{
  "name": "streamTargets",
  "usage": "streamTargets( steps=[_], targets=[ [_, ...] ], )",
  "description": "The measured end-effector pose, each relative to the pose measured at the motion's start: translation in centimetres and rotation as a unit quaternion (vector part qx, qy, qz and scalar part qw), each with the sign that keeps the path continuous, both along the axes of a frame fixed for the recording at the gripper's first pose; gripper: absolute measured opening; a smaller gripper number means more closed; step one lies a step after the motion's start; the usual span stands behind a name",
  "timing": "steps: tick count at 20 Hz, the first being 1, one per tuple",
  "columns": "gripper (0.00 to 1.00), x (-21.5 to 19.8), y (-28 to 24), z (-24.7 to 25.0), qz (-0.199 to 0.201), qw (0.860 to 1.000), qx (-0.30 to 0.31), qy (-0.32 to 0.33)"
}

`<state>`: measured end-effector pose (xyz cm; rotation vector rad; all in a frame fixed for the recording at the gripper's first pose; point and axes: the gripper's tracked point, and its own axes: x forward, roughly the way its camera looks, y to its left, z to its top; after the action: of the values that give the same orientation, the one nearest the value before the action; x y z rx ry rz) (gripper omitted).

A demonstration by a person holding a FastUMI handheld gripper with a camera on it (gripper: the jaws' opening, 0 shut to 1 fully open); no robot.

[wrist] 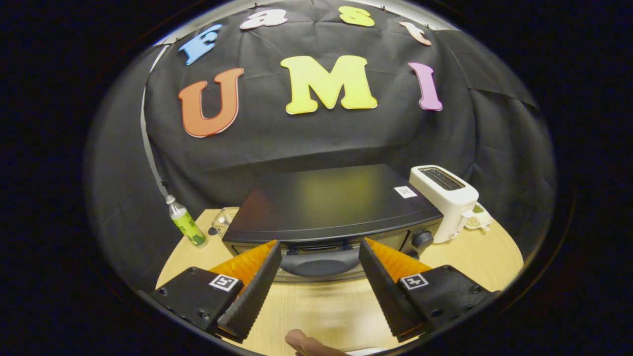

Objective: Open the toaster oven, put the food inside, and close the toaster oven door.

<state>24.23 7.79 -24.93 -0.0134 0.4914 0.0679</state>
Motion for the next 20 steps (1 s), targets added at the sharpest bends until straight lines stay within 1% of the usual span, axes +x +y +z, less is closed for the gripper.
streamTargets(
  steps=[3, 5, 7, 8, 11, 12, 14, 20],
  targets=[
    [1.00, 0.5, 0.3, -1.7, -0.002, 1.000, -0.007, 0.019],
    [1.00, 0.6, 0.4, -2.5, -0.012, 0.999, 0.003, 0.032],
    [1.00, 1.1, 0.2, -1.7, -0.016, 1.000, -0.005, 0.007],
    [1.00, 1.2, -0.3, -2.4, -0.022, 1.000, -0.016, 0.011],
    [1.00, 1.3, -0.4, -2.4, -0.011, 0.999, -0.047, -0.014],
    [1.00, 1.0, -0.5, -2.7, -0.007, 0.998, -0.052, -0.019],
    [1.00, 0.1, -0.6, -2.9, -0.008, 0.999, -0.044, -0.030],
    [1.00, -4.5, -1.5, -4.8, -0.002, 0.999, -0.037, -0.023]
  ],
)
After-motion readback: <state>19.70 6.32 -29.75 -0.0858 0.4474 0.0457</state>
